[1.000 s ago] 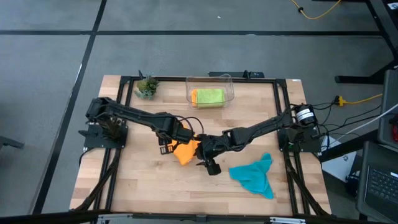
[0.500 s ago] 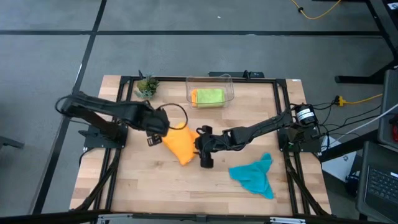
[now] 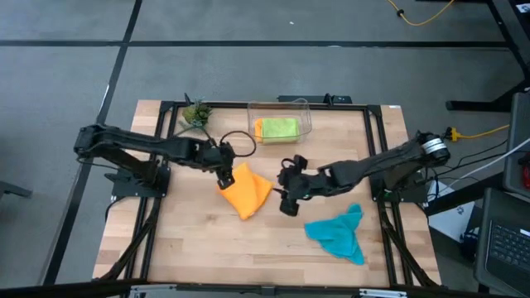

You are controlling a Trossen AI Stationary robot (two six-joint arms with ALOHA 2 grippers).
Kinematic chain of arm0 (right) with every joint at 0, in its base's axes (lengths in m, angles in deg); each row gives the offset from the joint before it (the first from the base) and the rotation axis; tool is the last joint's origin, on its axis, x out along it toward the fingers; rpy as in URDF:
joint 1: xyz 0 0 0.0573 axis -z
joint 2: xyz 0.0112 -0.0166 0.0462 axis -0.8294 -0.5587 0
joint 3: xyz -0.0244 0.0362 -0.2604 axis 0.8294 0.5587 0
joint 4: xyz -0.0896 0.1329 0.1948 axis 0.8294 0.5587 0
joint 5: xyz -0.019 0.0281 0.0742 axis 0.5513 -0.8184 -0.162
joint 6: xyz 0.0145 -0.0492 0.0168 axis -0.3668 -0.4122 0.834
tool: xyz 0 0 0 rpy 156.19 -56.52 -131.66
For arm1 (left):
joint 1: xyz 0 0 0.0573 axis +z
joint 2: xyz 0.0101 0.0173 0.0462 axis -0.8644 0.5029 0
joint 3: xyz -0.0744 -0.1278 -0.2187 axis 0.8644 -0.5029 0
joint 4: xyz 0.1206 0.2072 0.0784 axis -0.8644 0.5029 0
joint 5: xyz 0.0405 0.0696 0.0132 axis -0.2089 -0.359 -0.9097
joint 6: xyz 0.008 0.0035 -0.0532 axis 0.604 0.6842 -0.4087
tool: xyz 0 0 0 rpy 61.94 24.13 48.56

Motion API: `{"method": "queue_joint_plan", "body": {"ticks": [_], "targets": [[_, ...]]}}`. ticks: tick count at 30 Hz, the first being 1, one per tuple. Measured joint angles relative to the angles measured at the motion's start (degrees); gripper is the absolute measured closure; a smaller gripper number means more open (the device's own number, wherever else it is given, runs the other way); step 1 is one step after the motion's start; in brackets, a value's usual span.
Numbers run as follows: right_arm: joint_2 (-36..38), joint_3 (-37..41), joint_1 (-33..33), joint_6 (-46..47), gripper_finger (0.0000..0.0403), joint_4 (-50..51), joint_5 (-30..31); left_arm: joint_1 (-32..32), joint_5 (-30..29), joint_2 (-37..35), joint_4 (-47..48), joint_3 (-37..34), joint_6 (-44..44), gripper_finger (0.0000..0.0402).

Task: Fold microfiber towels
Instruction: Fold the orange microfiber cloth

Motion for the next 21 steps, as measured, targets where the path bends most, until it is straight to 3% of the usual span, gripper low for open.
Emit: {"method": "queue_joint_plan", "body": {"ticks": [5,8,13,17,21], "targets": [[4.33,0.00,-2.08,0.59,0.0189,2.17,5.67,0.90,-6.23,4.46,-14.35,-11.48,-9.98,0.0255],[5.31,0.00,-3.05,0.25,0.0189,2.94,7.42,0.08,-6.69,6.44,-21.69,-14.52,-12.98,0.0255],[5.54,0.03,-3.45,-2.34,0.0189,3.85,7.49,-2.96,-2.05,11.40,-22.41,-14.85,-14.60,0.0262],[5.54,0.04,-3.45,-2.47,0.0189,4.28,7.65,-6.78,1.25,16.21,-30.78,-14.35,-18.08,0.0277],[5.52,0.04,-3.45,-2.69,0.0189,5.84,7.62,-11.89,8.08,17.73,-32.75,-11.54,-24.38,0.0289]]}}
